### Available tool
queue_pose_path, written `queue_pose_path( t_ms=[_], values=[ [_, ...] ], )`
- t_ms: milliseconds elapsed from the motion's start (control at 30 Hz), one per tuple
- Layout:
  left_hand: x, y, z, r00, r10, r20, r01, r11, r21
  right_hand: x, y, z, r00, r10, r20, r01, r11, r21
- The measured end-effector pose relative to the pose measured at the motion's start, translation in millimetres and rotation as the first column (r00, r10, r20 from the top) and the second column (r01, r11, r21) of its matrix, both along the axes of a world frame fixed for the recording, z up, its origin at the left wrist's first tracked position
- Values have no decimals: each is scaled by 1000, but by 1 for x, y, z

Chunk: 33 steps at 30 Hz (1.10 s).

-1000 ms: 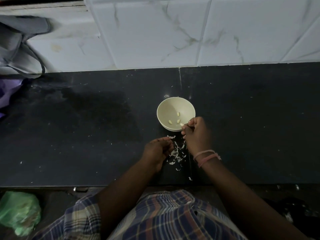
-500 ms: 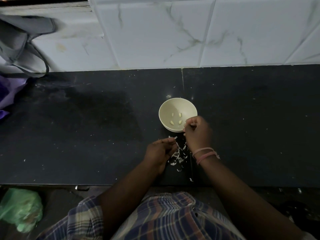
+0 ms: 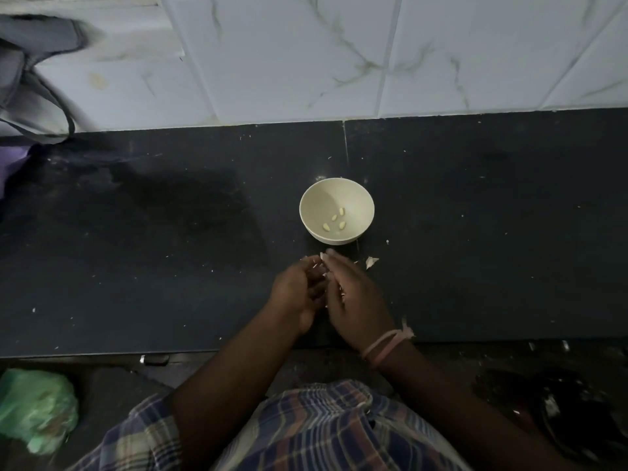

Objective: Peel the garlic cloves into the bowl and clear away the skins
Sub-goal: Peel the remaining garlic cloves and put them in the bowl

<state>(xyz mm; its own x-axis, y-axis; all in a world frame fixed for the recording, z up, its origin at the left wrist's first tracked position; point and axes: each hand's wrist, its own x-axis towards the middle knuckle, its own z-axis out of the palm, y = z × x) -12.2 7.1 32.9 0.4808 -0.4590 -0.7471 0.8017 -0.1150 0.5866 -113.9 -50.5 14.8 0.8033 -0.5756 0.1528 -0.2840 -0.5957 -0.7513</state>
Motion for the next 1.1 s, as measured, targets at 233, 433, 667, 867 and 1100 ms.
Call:
queue_pose_path(
  t_ms=[233, 433, 667, 867, 1100],
  values=[
    [-1, 6, 6, 998, 36, 47, -34, 998, -50, 8, 3, -13, 995, -56, -88, 62, 996, 67],
    [-13, 6, 5, 998, -53, -22, 52, 998, -20, 9, 27, -1, 998, 67, 14, -68, 976, 206],
    [-21, 1, 17, 998, -48, -51, 45, 997, -58, -4, 21, -5, 987, -119, 107, 105, 987, 123],
    [-27, 6, 20, 965, -211, -153, 169, 953, -250, -7, 4, -23, 998, -10, -62, 13, 999, 45],
    [-13, -2, 1, 998, 48, 44, -51, 996, 72, -13, -53, -32, 878, -468, -97, 474, 880, 44]
  ],
)
